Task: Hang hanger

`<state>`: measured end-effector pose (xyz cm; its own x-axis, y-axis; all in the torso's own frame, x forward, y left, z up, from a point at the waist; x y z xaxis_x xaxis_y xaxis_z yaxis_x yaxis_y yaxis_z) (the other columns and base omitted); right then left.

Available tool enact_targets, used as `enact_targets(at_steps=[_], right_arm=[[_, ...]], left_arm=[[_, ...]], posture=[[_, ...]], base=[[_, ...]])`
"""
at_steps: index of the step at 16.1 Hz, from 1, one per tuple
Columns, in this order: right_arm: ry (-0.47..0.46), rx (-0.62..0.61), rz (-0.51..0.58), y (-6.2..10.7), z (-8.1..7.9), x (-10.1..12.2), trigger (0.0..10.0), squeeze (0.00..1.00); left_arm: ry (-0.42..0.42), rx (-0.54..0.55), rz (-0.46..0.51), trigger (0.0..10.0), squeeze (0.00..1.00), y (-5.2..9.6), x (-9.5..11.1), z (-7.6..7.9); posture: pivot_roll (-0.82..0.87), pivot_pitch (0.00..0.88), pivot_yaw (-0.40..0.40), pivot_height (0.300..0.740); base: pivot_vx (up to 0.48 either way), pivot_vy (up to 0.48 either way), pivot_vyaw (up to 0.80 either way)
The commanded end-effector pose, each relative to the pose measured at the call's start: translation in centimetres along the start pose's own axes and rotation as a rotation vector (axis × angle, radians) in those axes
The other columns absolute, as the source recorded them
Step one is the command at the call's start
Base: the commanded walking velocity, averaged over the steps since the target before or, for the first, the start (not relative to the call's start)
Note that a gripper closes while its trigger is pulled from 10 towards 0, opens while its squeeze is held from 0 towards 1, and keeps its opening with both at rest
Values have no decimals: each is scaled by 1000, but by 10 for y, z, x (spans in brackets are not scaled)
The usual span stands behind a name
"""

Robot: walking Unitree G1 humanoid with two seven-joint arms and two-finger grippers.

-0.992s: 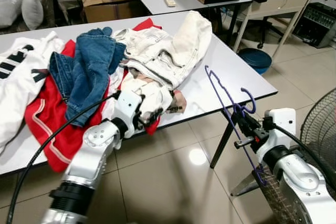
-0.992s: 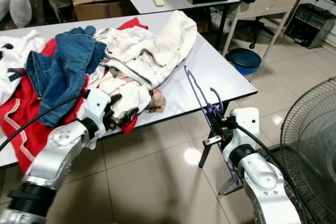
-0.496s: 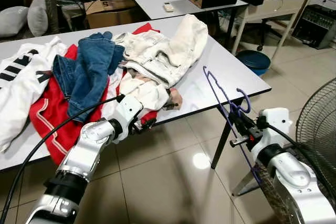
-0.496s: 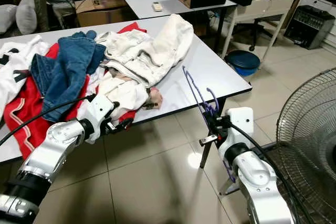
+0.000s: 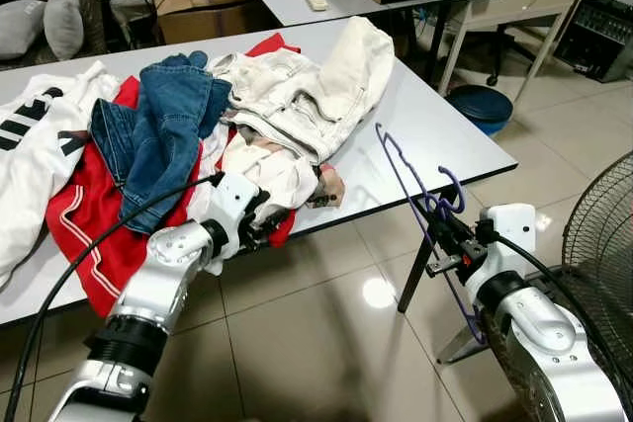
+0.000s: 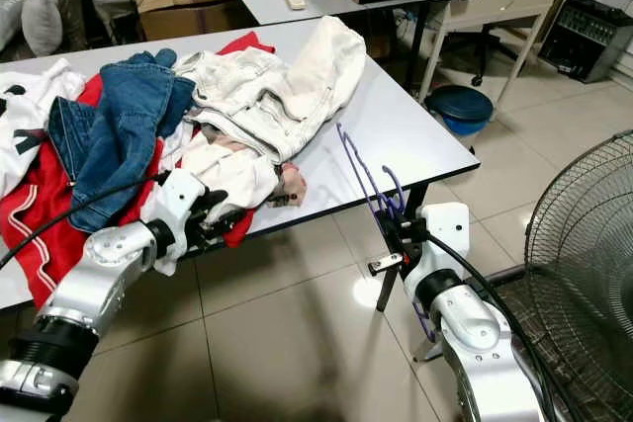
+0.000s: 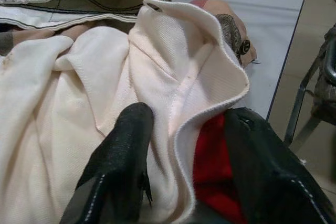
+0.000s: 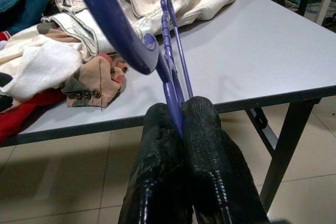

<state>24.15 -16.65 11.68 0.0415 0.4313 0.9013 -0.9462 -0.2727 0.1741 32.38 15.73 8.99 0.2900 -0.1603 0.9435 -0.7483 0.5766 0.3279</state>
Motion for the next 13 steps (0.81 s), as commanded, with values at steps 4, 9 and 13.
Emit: enact_targets(at_steps=[4, 9, 13], right_arm=[[19, -7, 22, -4, 2, 3, 10000, 0], [26, -4, 24, -4, 1, 3, 10000, 0], [32, -3, 28, -5, 2, 3, 10000, 0]], left_arm=[[-42, -52, -37, 0, 0, -1, -2, 3], [-65, -73, -74, 0, 0, -3, -8, 6], [-89, -47, -91, 0, 0, -2, -8, 0]], posture=[[-121, 0, 46, 740], [-124, 0, 49, 740], [-122, 0, 46, 740]], base=[[0, 0, 0], [0, 0, 0], [0, 0, 0]])
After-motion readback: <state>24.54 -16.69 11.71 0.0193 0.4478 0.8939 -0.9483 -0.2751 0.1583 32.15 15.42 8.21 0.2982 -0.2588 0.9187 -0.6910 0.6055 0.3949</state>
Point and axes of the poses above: a point about 5 cm out from each wrist's last joint towards the gripper, its own y axis pointing back from the gripper into the wrist, its own x axis along the axis of the wrist's last joint, z = x × y, the point moved 1 cm from there along -y, pointing out of the wrist towards the gripper, and after that the axes turned 12 degrees about y, right-handed, at the moved point
